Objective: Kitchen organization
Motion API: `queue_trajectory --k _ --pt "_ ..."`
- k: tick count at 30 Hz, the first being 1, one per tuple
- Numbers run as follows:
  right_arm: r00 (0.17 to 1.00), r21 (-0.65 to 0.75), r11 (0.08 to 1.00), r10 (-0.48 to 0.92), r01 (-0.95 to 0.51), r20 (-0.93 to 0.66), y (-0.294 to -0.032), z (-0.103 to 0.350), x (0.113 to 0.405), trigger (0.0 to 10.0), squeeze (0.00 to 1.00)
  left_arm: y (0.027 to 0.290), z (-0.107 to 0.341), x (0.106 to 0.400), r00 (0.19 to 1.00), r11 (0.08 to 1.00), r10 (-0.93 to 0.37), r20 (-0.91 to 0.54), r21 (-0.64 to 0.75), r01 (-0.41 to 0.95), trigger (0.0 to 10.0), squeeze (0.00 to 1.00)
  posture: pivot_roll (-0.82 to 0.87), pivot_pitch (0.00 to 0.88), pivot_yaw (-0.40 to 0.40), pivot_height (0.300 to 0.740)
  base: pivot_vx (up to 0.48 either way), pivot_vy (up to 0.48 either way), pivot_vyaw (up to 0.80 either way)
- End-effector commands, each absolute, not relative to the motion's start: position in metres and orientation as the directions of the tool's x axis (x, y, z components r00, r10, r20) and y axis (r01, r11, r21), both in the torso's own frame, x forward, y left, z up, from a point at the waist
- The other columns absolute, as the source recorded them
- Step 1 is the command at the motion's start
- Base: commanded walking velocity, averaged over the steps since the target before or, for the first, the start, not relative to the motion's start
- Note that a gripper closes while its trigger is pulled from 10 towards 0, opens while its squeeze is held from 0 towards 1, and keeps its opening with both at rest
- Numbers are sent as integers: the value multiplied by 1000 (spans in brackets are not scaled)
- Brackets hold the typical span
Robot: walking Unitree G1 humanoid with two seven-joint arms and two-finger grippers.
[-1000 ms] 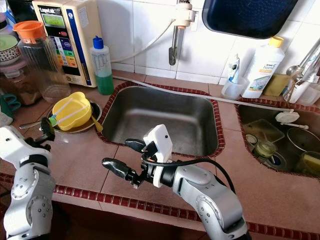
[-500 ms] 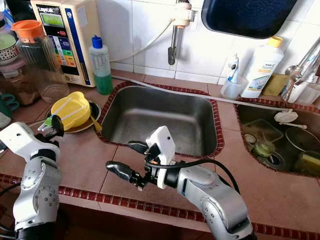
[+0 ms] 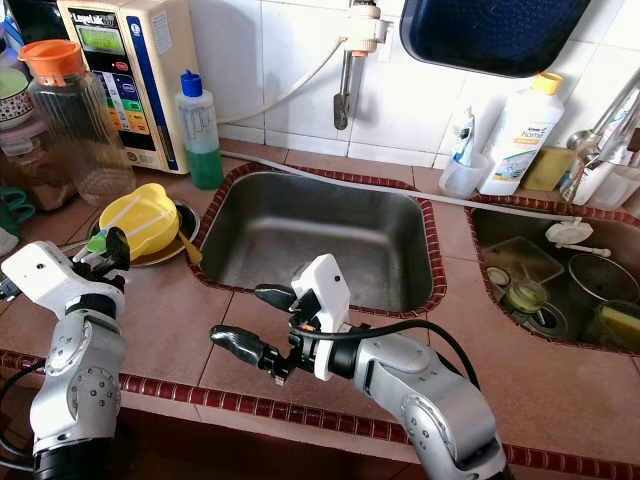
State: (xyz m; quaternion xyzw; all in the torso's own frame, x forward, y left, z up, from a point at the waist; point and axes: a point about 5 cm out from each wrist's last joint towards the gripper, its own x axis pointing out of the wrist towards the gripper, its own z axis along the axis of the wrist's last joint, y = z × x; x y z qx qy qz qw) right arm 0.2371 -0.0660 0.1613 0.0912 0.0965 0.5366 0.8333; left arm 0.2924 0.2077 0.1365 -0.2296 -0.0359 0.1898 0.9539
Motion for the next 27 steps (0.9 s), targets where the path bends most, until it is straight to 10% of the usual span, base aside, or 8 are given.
queue_trajectory --k 1,27 --pt "395 250 398 916 -883 -62 -66 164 234 10000 0 208 139 295 928 823 374 -5 -460 -334 0 0 21 11 -42 740 0 0 0" --pt "402 259 402 914 -878 -55 -64 162 235 10000 0 217 146 297 915 818 403 20 -456 -350 0 0 26 10 -37 740 0 0 0"
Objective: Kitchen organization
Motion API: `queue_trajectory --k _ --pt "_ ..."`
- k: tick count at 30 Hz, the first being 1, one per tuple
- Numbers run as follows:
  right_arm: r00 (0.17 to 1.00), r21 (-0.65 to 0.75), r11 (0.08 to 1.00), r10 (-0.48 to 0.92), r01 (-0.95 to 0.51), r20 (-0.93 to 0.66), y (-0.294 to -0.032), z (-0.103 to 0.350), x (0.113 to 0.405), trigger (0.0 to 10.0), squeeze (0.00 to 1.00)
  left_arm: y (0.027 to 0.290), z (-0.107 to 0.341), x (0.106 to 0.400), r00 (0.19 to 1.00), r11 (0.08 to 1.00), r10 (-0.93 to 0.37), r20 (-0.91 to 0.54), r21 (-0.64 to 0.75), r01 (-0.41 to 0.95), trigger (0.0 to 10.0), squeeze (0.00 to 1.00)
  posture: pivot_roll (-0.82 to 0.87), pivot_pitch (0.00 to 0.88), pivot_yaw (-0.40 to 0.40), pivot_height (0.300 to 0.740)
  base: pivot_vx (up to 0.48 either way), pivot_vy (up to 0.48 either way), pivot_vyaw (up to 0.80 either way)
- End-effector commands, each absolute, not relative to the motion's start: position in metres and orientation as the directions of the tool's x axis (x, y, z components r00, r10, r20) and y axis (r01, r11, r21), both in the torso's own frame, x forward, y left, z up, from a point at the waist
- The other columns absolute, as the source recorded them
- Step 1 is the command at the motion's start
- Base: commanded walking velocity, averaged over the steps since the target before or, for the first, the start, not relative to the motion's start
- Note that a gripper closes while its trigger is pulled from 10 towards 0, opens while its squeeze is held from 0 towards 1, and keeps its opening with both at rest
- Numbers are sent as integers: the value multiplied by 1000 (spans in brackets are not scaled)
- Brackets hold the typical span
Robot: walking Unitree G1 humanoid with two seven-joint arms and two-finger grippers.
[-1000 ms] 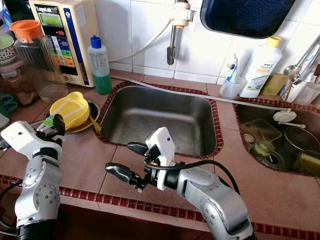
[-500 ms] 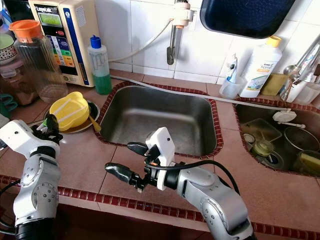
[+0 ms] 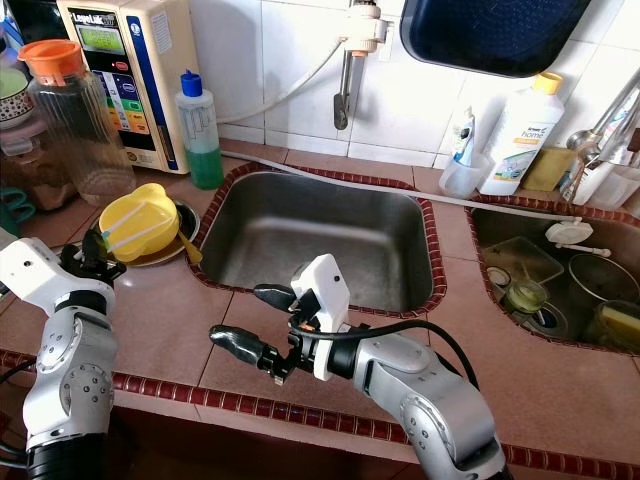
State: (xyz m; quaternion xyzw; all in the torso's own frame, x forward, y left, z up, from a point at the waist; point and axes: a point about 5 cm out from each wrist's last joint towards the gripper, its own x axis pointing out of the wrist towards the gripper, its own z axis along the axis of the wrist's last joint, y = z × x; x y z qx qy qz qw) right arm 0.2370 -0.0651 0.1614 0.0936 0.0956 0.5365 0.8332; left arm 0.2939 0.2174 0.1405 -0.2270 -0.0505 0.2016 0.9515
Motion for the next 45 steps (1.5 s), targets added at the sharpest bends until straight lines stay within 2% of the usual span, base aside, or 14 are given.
queue_trajectory --k 1,12,22,28,30,35,38,45 --pt "402 260 402 914 -878 -55 -64 162 235 10000 0 217 148 297 914 818 406 24 -456 -351 0 0 26 10 -37 740 0 0 0" --pt "400 267 398 915 -878 -49 -64 163 237 10000 0 225 159 289 902 831 425 68 -423 -360 0 0 50 10 -38 740 0 0 0" --pt "398 275 392 917 -878 -39 -62 163 240 10000 0 224 180 289 910 897 375 176 -319 -307 0 0 73 2 -38 740 0 0 0" --pt "397 276 391 917 -878 -36 -60 163 241 10000 0 217 191 292 930 939 293 221 -247 -237 0 0 80 0 -37 740 0 0 0" --pt "400 270 393 916 -879 -33 -60 163 243 10000 0 207 198 294 959 973 170 225 -191 -127 0 0 90 0 -31 740 0 0 0" --pt "417 261 411 908 -874 -34 -63 164 247 10000 0 198 206 293 968 987 83 235 -157 -47 0 0 96 0 -31 740 0 0 0" --pt "456 268 444 890 -855 -22 -66 165 257 10000 0 192 219 293 966 992 -16 256 -117 48 627 0 110 0 -27 740 0 0 0" --pt "472 262 460 882 -848 -21 -66 164 260 10000 0 195 220 295 967 993 -22 252 -110 51 863 0 111 0 -25 740 0 0 0"
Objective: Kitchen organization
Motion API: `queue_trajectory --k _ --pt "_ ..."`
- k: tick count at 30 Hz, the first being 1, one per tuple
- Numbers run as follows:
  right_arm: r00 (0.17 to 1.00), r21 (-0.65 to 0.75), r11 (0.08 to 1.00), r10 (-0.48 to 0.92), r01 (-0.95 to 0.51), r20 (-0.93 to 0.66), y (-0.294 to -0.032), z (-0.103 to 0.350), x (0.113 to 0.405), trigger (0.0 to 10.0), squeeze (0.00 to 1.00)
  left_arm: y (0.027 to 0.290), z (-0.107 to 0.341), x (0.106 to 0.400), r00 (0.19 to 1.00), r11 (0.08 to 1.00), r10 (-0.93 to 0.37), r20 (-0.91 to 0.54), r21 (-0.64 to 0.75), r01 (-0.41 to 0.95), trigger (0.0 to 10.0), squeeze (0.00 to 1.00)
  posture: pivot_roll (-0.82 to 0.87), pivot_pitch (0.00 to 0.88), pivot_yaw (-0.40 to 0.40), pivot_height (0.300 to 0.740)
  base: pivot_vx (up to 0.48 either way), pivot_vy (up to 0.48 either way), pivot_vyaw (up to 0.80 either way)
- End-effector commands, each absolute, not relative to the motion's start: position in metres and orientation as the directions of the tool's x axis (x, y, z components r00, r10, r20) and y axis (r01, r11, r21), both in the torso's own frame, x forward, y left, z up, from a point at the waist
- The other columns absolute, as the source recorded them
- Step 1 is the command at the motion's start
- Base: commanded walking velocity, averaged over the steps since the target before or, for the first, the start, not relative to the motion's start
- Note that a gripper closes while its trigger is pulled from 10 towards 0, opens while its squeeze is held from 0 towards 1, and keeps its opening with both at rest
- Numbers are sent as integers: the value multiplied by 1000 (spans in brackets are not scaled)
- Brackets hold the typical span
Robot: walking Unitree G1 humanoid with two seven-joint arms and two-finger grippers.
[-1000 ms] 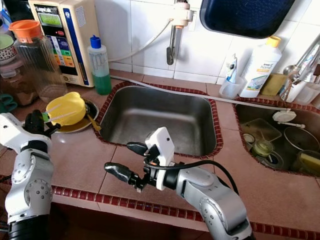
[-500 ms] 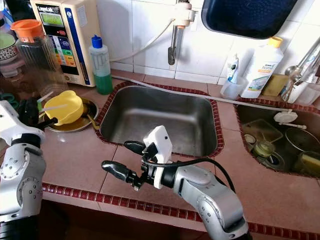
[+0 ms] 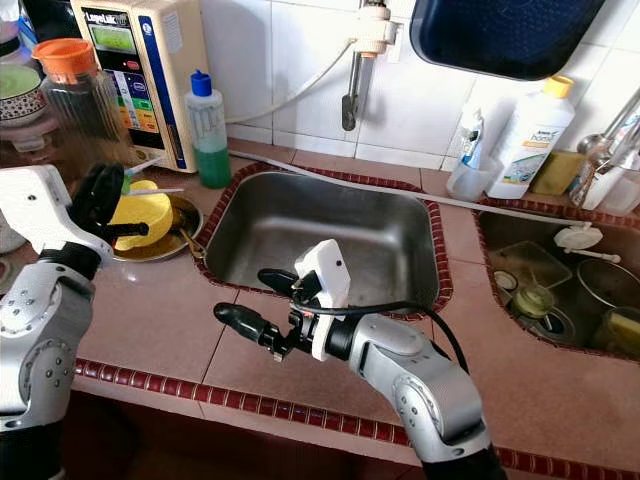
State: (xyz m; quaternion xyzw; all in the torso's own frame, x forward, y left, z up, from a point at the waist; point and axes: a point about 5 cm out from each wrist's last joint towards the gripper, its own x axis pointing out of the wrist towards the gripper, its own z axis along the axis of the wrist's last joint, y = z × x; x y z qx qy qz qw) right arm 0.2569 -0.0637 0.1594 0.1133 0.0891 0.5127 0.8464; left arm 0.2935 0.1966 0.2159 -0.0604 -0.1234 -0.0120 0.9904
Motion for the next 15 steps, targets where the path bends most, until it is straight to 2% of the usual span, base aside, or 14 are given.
queue_trajectory --k 1,5,6,8,12,13,15 --pt "472 262 460 882 -848 -21 -66 164 260 10000 0 195 220 295 967 993 -22 252 -110 51 863 0 111 0 -25 740 0 0 0" --pt "489 259 477 872 -840 -20 -66 163 261 10000 0 188 222 295 964 986 -35 264 -147 76 314 0 104 0 -27 740 0 0 0" --pt "544 251 530 839 -810 -16 -70 164 269 10000 0 178 227 298 957 971 -58 284 -205 120 78 0 104 0 -28 740 0 0 0" --pt "602 259 583 798 -771 -4 -74 166 278 10000 0 169 229 300 953 948 -95 287 -266 175 0 0 104 0 -29 740 0 0 0" --pt "683 302 643 729 -704 39 -81 173 295 10000 0 154 231 302 942 891 -153 298 -370 262 0 0 101 0 -31 740 0 0 0" --pt "719 329 667 693 -668 55 -85 178 303 10000 0 144 232 302 933 844 -190 306 -435 314 0 0 104 0 -33 740 0 0 0" --pt "748 361 683 660 -636 70 -89 181 311 10000 0 134 234 303 922 808 -228 312 -468 358 0 0 104 0 -33 740 0 0 0"
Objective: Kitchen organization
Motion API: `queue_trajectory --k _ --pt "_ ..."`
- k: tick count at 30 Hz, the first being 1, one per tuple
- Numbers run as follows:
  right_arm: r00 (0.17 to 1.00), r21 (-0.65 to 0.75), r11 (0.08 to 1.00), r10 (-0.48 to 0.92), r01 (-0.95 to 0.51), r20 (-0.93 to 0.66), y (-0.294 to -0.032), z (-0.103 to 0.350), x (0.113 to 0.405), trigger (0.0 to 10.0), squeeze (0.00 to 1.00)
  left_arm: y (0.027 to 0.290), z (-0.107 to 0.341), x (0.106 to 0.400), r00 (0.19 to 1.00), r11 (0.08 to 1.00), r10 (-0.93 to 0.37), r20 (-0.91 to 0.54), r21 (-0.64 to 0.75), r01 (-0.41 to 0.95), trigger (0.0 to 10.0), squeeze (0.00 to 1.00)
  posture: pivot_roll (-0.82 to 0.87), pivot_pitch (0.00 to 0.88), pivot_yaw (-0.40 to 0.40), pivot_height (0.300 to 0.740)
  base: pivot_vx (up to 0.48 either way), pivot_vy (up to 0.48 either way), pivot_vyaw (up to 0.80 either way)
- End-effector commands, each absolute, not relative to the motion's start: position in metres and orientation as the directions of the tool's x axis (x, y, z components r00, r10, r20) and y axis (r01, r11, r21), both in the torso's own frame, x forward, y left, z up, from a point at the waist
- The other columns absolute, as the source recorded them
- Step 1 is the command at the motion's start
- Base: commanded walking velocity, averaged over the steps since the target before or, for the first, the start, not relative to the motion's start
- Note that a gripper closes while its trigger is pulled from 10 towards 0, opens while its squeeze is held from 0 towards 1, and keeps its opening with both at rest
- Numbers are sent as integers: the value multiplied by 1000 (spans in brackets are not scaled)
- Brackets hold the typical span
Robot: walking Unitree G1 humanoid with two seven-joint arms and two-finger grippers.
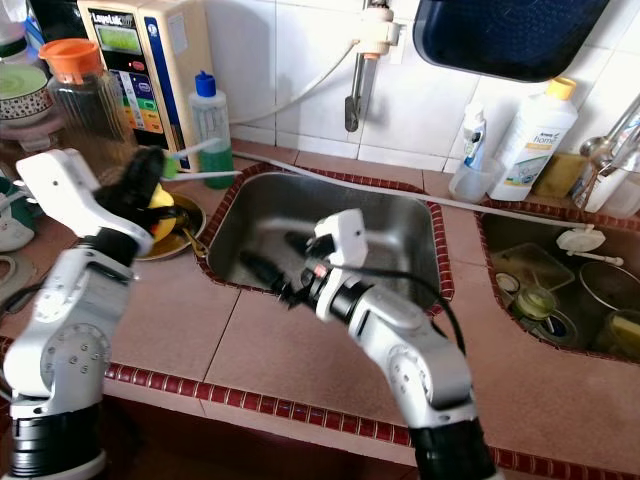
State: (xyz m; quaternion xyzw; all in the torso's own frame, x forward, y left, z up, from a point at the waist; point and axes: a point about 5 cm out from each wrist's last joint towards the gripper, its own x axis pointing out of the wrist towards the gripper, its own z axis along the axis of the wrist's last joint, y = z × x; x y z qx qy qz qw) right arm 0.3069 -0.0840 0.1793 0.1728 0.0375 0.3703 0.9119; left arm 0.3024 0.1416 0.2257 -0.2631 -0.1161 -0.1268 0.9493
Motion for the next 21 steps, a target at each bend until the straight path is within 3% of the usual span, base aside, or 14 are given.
queue_trajectory --k 1,7,11,15,16,17,21 --pt "772 385 695 631 -608 80 -93 184 318 10000 0 127 236 304 913 784 -255 319 -485 388 0 0 104 0 -33 740 0 0 0" --pt "817 442 709 566 -549 105 -101 191 333 10000 0 111 237 304 892 732 -314 324 -516 445 0 0 106 0 -34 740 0 0 0" --pt "882 642 640 454 -423 128 -108 197 352 10000 0 101 239 303 860 618 -384 336 -598 510 0 0 107 0 -36 740 0 0 0" --pt "885 657 627 443 -419 143 -106 202 356 10000 0 100 235 302 858 621 -403 319 -593 512 0 0 106 0 -29 740 0 0 0" --pt "898 781 504 409 -370 162 -106 206 361 10000 0 99 234 303 858 618 -399 323 -597 512 0 0 103 0 -28 740 0 0 0" --pt "902 828 441 398 -346 165 -105 207 362 10000 0 97 234 303 859 616 -397 323 -600 510 0 0 104 0 -28 740 0 0 0" --pt "889 852 397 431 -342 156 -94 202 359 10000 0 95 228 307 876 606 -366 314 -634 480 0 0 104 2 -31 740 0 0 0"
